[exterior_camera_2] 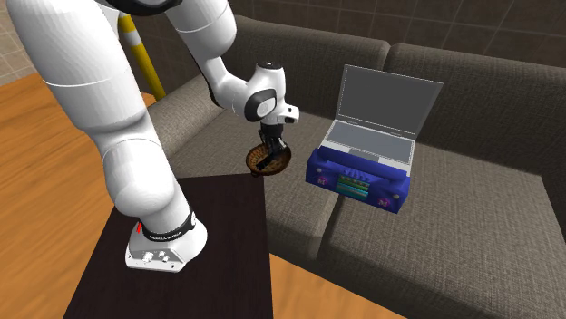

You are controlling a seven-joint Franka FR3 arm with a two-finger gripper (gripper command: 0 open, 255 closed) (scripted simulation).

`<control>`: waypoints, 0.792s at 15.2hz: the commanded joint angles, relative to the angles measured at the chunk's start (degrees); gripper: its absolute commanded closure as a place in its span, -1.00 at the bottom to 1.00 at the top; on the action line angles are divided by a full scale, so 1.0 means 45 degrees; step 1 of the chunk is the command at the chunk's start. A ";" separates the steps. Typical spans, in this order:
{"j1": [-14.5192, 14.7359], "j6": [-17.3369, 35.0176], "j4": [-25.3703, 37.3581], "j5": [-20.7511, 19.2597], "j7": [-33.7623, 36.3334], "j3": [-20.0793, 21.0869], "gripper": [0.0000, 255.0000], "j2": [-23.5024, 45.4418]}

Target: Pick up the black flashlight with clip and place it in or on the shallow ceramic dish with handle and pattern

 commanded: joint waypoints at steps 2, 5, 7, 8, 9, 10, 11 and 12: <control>-0.0004 0.0035 -0.0008 -0.0042 0.0022 -0.0012 1.00 0.0059; -0.0004 0.0035 -0.0008 -0.0042 0.0022 -0.0012 1.00 0.0059; 0.0002 0.0045 -0.0023 -0.0039 0.0031 -0.0006 -1.00 0.0053; 0.0001 0.0048 -0.0021 -0.0043 0.0031 -0.0008 -1.00 0.0057; 0.0000 0.0052 -0.0019 -0.0048 0.0034 -0.0009 -1.00 0.0064; 0.0001 0.0053 -0.0020 -0.0049 0.0035 -0.0009 -1.00 0.0065; -0.0004 0.0035 -0.0008 -0.0042 0.0022 -0.0012 -1.00 0.0059; -0.0011 -0.0490 -0.0021 0.0405 -0.0298 0.0085 -1.00 -0.0508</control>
